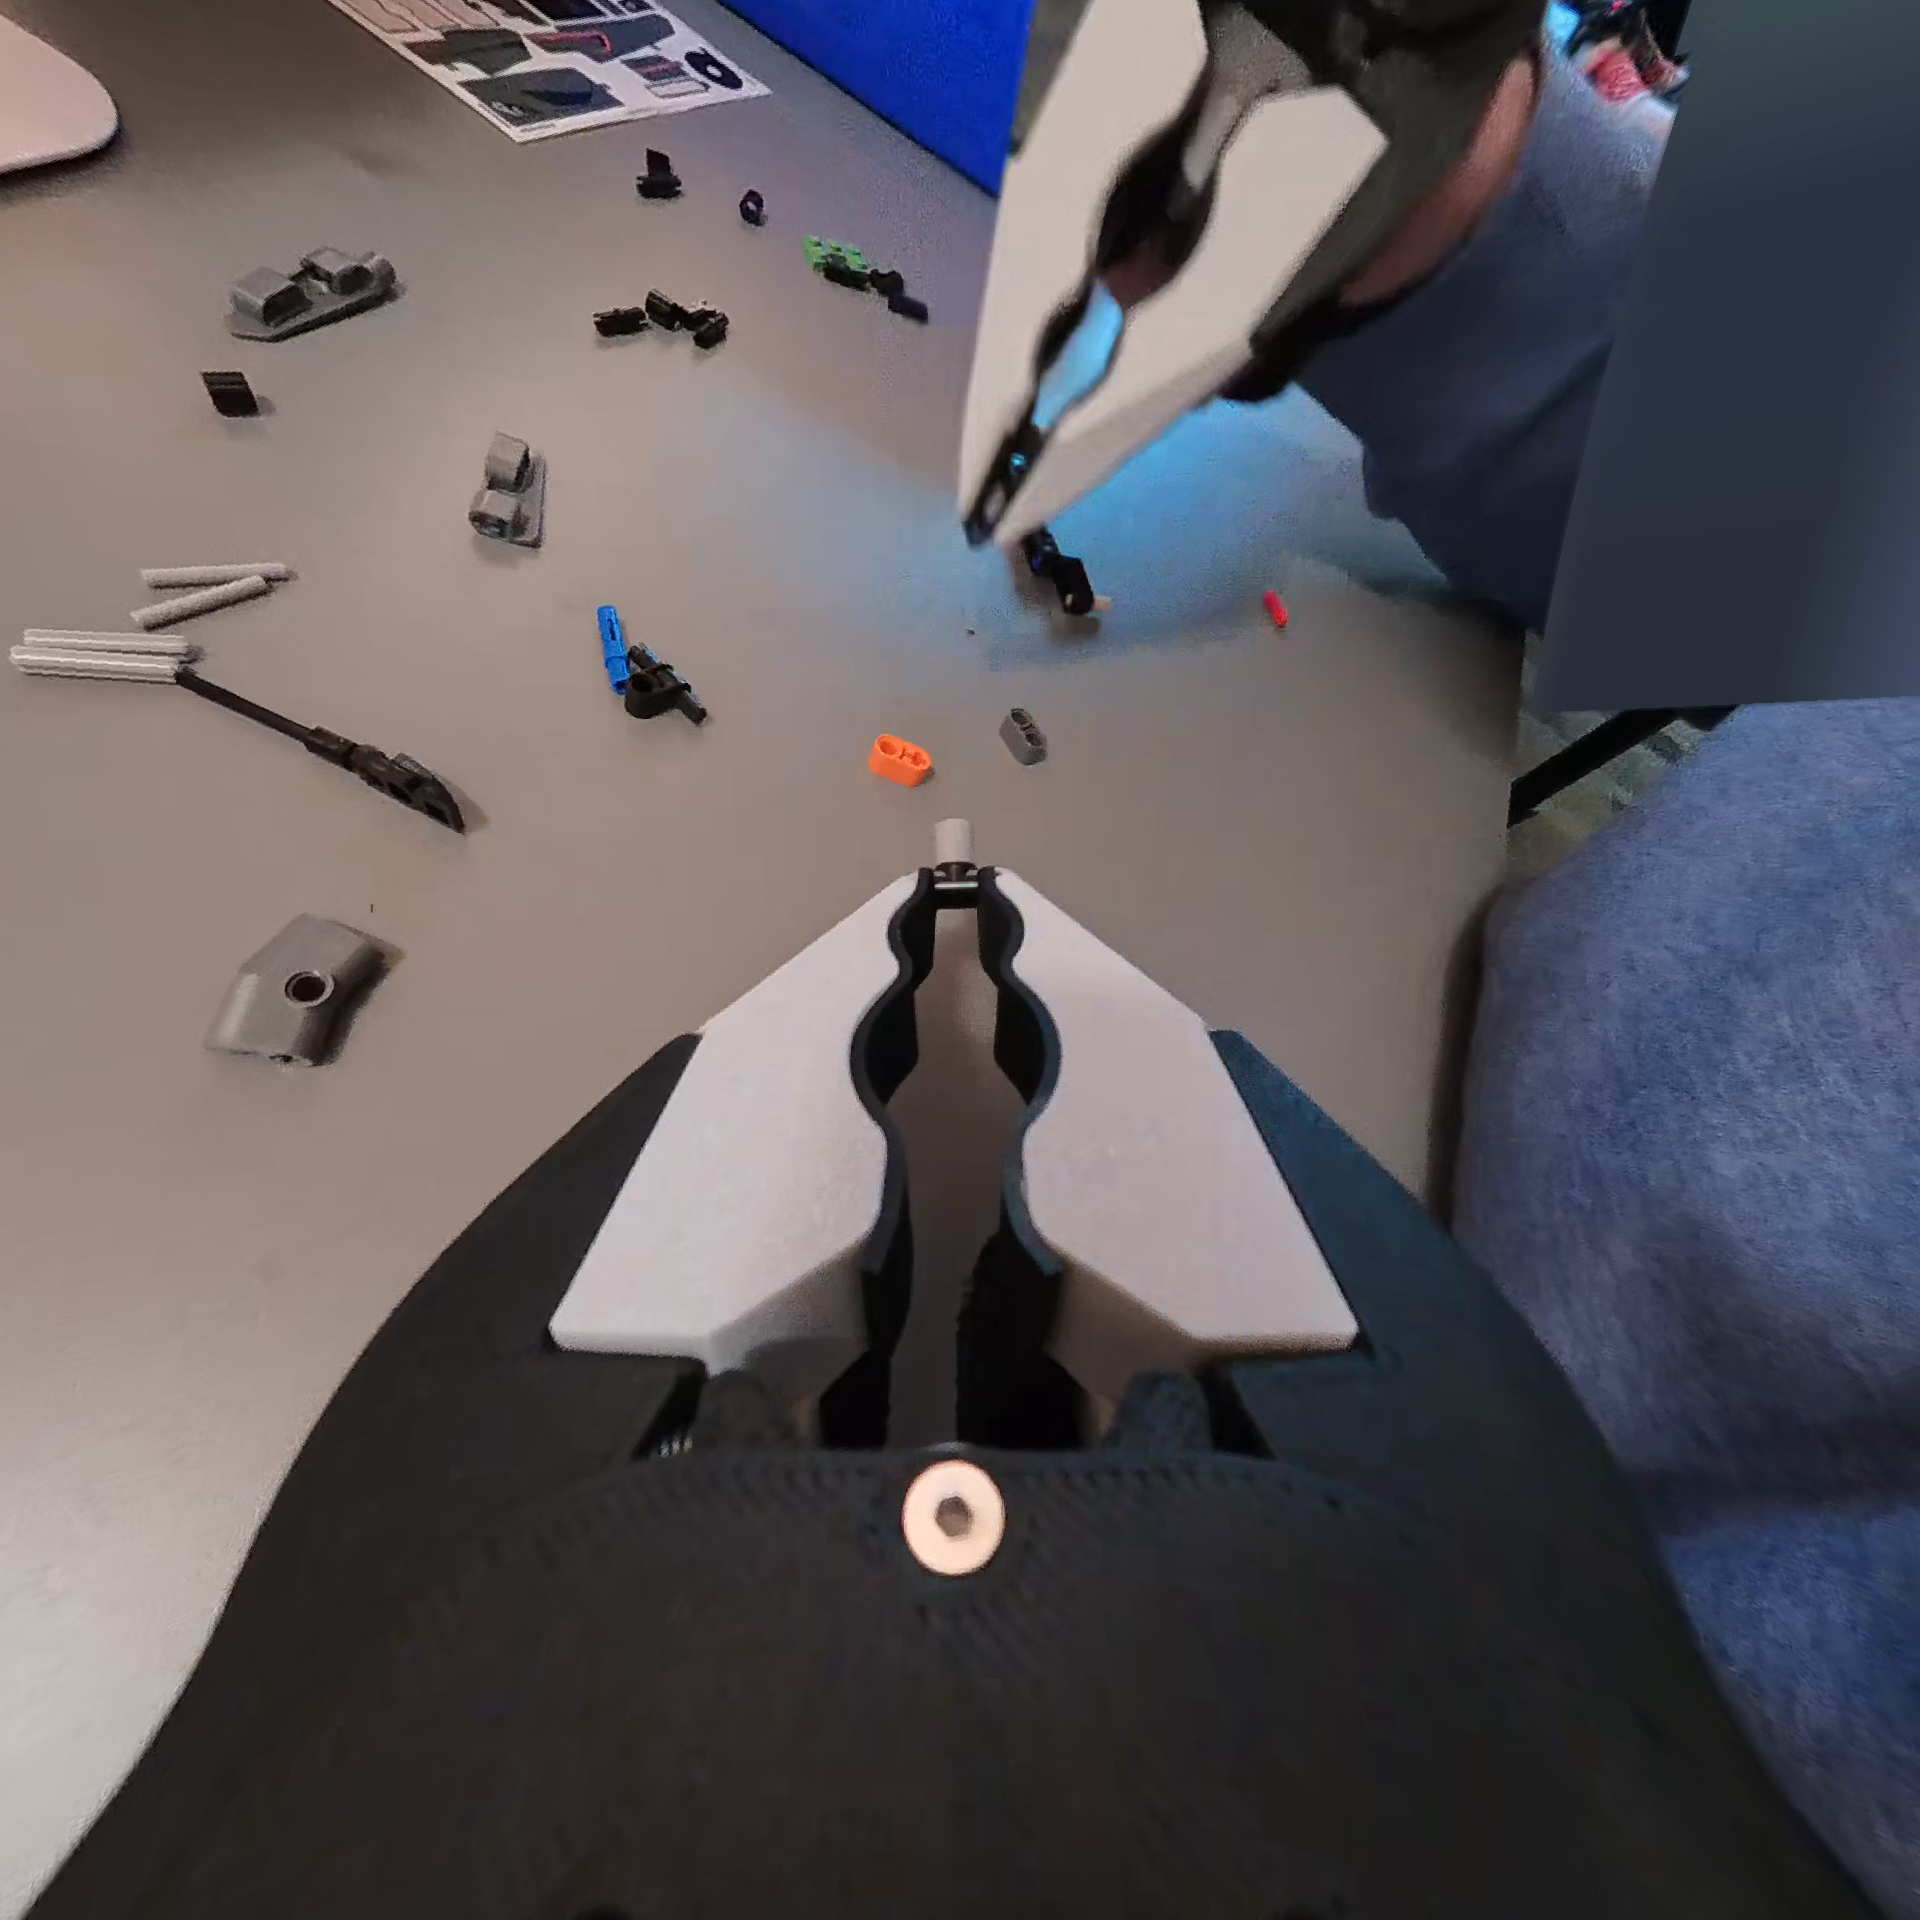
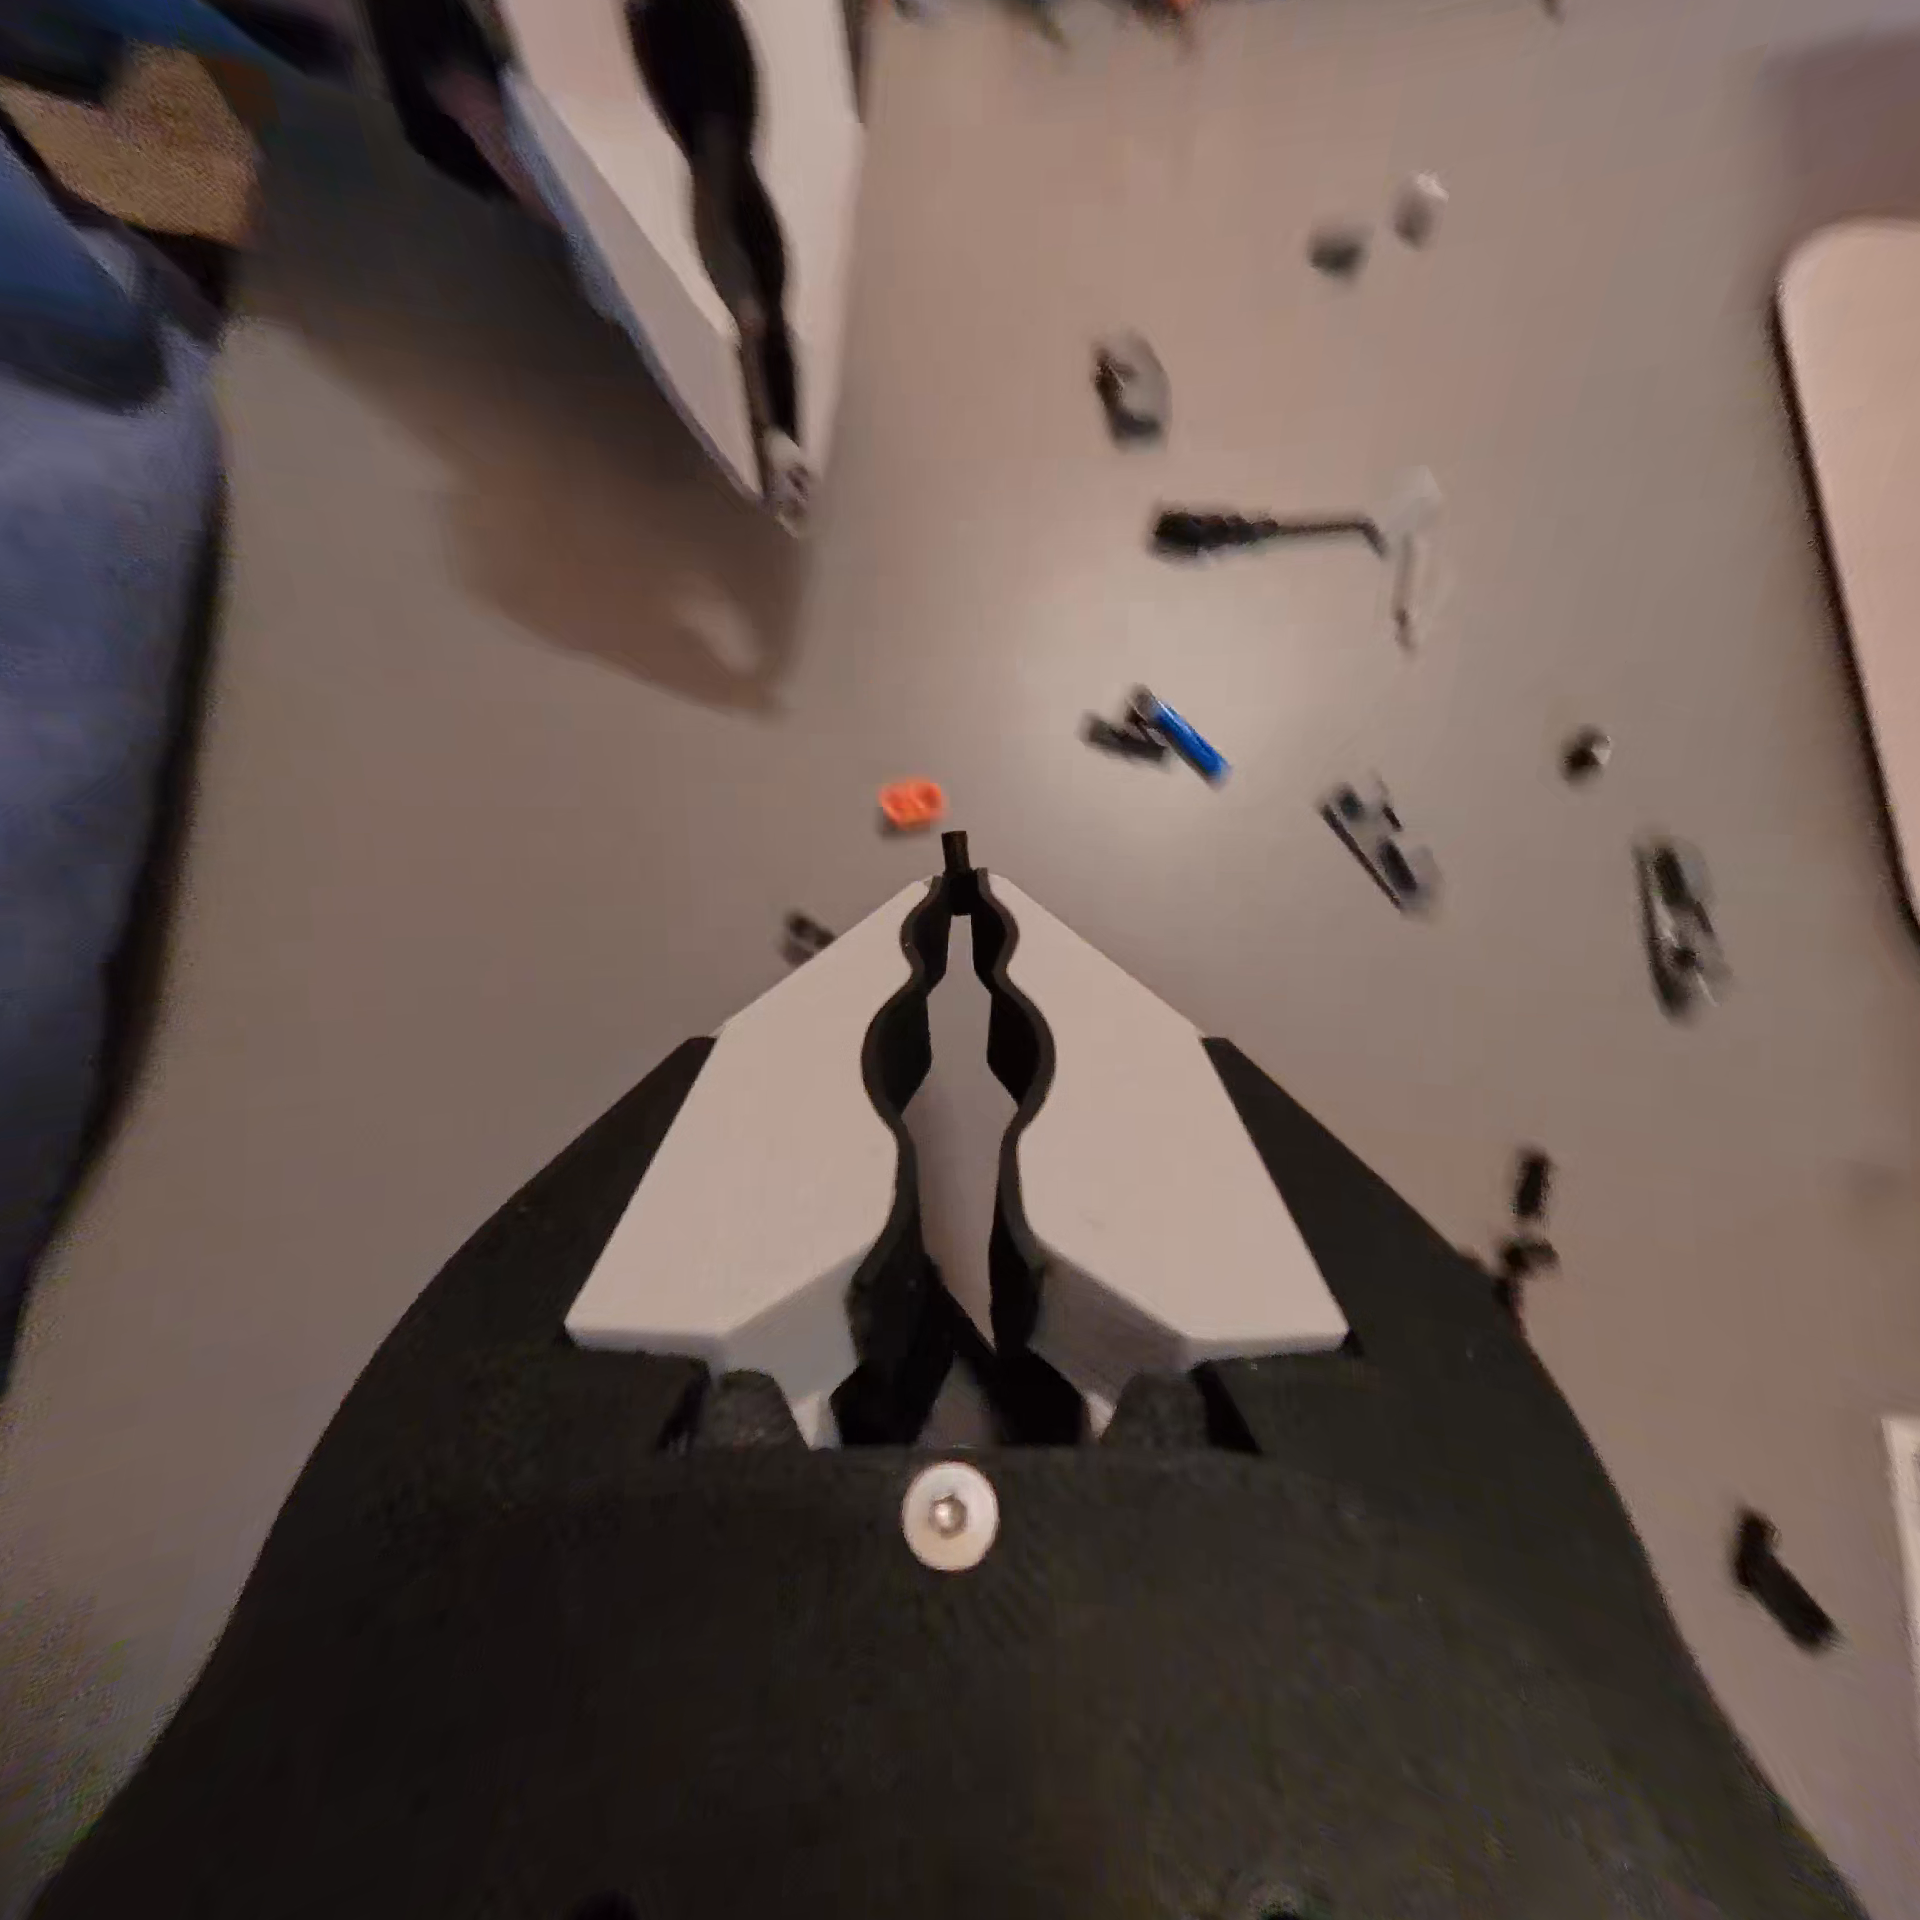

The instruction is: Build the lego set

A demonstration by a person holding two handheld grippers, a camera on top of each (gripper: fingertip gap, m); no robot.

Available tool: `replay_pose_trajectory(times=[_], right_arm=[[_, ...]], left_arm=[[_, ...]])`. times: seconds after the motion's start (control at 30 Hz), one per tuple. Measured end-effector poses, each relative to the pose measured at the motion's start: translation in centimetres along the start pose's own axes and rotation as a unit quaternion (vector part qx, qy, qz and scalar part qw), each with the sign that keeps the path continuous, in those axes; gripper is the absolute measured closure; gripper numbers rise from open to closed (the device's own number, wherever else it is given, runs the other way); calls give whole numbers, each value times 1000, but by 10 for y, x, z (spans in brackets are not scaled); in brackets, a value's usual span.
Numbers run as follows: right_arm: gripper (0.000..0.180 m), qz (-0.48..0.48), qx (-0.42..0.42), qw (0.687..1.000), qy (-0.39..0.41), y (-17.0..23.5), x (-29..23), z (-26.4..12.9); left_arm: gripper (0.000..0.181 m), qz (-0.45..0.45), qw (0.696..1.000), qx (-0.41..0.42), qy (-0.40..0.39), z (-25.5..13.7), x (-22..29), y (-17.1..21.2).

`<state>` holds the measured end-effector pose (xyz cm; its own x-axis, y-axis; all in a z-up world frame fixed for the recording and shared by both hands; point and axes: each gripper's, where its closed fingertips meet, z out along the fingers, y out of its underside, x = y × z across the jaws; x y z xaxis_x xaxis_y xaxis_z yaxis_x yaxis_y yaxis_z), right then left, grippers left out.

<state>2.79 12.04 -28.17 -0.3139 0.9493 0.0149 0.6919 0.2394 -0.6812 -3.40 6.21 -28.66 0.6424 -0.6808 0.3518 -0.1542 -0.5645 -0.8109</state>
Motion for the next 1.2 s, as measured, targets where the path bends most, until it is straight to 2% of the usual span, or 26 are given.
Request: replay_pose_trajectory(times=[0.17, 0.47, 0.73, 1.2], right_arm=[[178, -25, 23, 999, -19, -30, -32, 32], [178, -28, -1, 999, -46, -23, -50, 66], [178, -28, -11, 998, -51, -15, -51, 75], [178, -23, -13, 998, -53, -15, -53, 78]], left_arm=[[175, 25, 1000, -14, 1, 3, 9, 0], [175, 44, 996, -77, -10, 13, 9, 23], [175, 67, 989, -132, -28, 20, 2, 41], [175, 102, 985, -132, -46, 25, 4, 40]])
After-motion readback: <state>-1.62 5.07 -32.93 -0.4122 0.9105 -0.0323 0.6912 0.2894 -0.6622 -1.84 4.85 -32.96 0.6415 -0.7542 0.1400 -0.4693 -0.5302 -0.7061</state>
